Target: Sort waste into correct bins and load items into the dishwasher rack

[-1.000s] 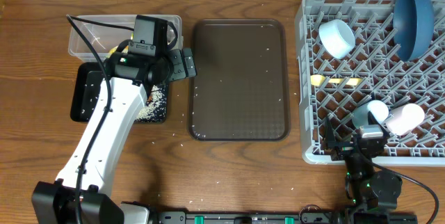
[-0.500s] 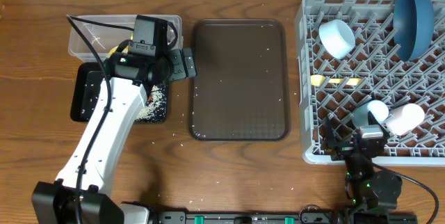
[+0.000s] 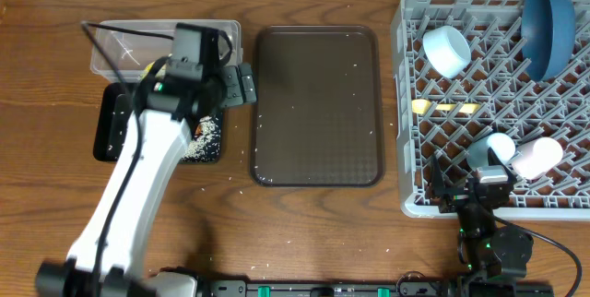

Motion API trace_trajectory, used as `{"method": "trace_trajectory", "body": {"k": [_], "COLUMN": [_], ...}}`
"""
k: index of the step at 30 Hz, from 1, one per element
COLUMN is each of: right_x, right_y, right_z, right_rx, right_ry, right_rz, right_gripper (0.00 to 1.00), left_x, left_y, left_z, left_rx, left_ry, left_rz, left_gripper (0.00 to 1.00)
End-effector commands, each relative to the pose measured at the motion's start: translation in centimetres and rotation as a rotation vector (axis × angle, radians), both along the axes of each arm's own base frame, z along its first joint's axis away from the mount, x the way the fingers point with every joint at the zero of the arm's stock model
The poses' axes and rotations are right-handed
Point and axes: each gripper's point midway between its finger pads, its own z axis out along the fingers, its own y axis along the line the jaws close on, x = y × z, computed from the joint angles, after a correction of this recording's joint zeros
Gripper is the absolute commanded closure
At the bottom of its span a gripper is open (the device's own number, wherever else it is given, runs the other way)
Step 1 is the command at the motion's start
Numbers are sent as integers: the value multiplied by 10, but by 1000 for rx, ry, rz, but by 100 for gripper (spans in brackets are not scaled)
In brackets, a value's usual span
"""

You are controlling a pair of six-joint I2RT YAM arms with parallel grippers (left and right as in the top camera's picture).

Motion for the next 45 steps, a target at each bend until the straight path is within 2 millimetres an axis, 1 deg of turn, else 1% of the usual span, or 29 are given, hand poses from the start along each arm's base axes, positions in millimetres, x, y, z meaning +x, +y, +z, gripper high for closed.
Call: {"method": "trace_trajectory", "body": {"k": [1,2,4,7,9,13,16,20,24,28,34,35,40,45], "right_x": [0,0,0,0,0,0,0,0,0,0,0,0,0,0], "right_y": [0,0,0,0,0,0,0,0,0,0,0,0,0,0], "right_z": [-1,-1,-1,-1,-1,-1,-1,-1,-1,-1,-1,-1,-1,-1], "right_rx": [-1,-1,-1,-1,-1,-1,-1,-1,-1,-1,-1,-1,-1,-1], "right_ry": [0,0,0,0,0,0,0,0,0,0,0,0,0,0], "right_rz": [1,1,1,1,1,1,1,1,1,1,1,1,1,1], "right_gripper": [1,1,1,1,1,1,1,1,1,1,1,1,1,1], "left_x": [-8,-11,-20,-44,-62,-96,-115,-130,-134,-134,-133,-132,-132,-132], "left_y": [10,12,21,40,50,64,69,72,72,74,80,80,79,72], "left_z": [38,45,54,55,48,26,10,-12,-26,-41,-58,-55,-55,-55], "left_rx": [115,138,150,142,140,144,141,143,144,150,167,168,166,154], "left_ry": [-203,-272,-380,-515,-569,-661,-724,-787,-816,-802,-785,-804,-808,-811], "left_rz": [-117,-142,-132,-72,-47,0,15,30,32,40,68,69,67,39], "left_gripper": [3,3,3,3,3,3,3,3,3,3,3,3,3,3]}}
